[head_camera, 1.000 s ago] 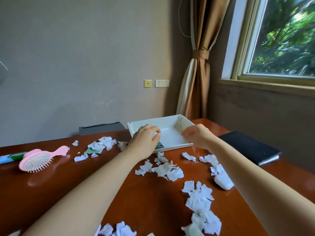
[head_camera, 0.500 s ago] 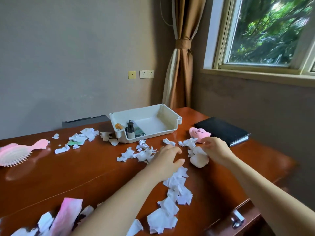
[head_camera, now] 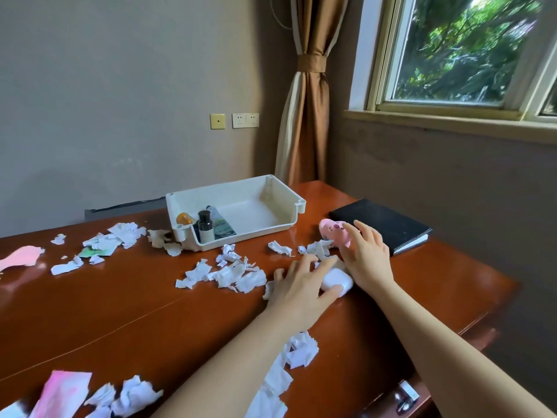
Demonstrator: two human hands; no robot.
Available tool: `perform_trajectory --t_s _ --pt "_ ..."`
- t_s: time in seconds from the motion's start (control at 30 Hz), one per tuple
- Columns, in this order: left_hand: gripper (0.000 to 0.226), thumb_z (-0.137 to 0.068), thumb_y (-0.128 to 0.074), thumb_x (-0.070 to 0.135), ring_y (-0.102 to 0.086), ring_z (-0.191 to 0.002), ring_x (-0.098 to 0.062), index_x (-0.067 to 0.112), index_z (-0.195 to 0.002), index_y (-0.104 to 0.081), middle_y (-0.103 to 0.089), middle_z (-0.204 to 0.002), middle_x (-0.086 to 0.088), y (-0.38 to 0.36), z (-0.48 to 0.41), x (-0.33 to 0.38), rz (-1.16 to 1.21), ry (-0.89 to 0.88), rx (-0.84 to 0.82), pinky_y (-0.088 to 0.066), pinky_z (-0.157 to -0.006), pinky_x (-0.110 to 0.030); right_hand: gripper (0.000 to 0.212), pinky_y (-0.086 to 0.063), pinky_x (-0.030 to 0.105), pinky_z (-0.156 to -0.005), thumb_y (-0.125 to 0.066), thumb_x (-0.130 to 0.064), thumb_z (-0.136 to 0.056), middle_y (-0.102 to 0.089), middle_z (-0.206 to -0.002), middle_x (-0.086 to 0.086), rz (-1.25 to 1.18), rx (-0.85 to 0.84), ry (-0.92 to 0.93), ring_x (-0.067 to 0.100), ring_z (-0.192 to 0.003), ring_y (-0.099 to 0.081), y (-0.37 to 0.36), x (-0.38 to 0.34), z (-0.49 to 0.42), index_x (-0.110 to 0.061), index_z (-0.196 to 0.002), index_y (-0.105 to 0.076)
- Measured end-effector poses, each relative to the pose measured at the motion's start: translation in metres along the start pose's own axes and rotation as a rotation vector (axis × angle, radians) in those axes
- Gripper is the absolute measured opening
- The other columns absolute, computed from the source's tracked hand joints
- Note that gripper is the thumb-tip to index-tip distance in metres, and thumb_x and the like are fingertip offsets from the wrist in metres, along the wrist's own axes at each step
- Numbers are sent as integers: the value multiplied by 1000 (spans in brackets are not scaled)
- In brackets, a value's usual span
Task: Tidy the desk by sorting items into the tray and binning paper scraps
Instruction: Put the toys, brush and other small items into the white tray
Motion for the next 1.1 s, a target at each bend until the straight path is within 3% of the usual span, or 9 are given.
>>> perform_trajectory --t_s 0.17,0.3,0.4,0.63,0.8,0.87,1.0,1.1 --pt "46 -97 -26 46 -19 -140 -20 44 -143 -20 -20 -151 6 -10 -12 1 -35 -81 -79 -14 -113 -57 43 -24 44 -112 -39 -34 -98 -31 -152 3 10 -48 41 26 -142 -22 -13 -1 -16 -30 -141 -36" --pt "41 -96 -31 43 -26 -135 -18 40 -137 -33 -28 -146 8 -7 -16 -4 5 -44 -19 -19 -113 -48 35 -30 42 -106 -39 -33 -98 -43 -142 2 -44 -35 42 25 -134 -33 -15 -1 -21 -29 -132 -45" --pt "43 -92 -39 54 -31 -129 -17 39 -131 -42 -34 -139 10 -1 -14 -11 17 25 46 -21 -110 -44 33 -34 41 -102 -47 -34 -94 -50 -136 2 -106 -20 -2 25 -127 -41 -13 2 -22 -26 -126 -50" --pt "48 -83 -43 64 -41 -119 -17 36 -122 -46 -49 -122 8 7 -13 -27 -36 148 155 -22 -106 -43 28 -39 32 -77 -60 -27 -85 -59 -111 9 -167 -3 -78 26 -101 -50 -11 9 -22 -22 -112 -51" --pt "39 -82 -49 48 -49 -109 -15 30 -117 -48 -57 -110 10 12 -14 -34 -33 123 213 -23 -104 -36 46 -44 34 -89 -62 -21 -87 -52 -124 12 -223 -13 -103 27 -112 -47 -14 14 -25 -26 -129 -46" --pt "41 -83 -49 51 -49 -110 -14 30 -118 -47 -57 -112 11 12 -15 -34 -42 115 209 -23 -104 -36 54 -44 32 -93 -62 -20 -88 -49 -128 12 -251 -7 -122 26 -117 -47 -13 14 -25 -28 -137 -41" --pt "52 -84 -47 60 -44 -119 -13 31 -127 -46 -53 -123 12 9 -20 -31 -38 95 160 -21 -108 -38 55 -46 28 -94 -61 -16 -89 -47 -130 12 -320 62 -126 25 -117 -50 -5 15 -23 -24 -139 -40" --pt "46 -85 -50 53 -45 -118 -14 30 -125 -50 -54 -122 11 9 -24 -28 -28 74 122 -23 -107 -36 61 -47 26 -91 -64 -13 -85 -45 -129 11 -385 75 -128 23 -118 -49 0 12 -21 -24 -140 -40"
Point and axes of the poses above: each hand's wrist, its own z-axis away from the middle knuckle, its own y-axis out of the back of the hand, x = y × z, the point moved 8 cm from there along -z, towards the middle knuckle
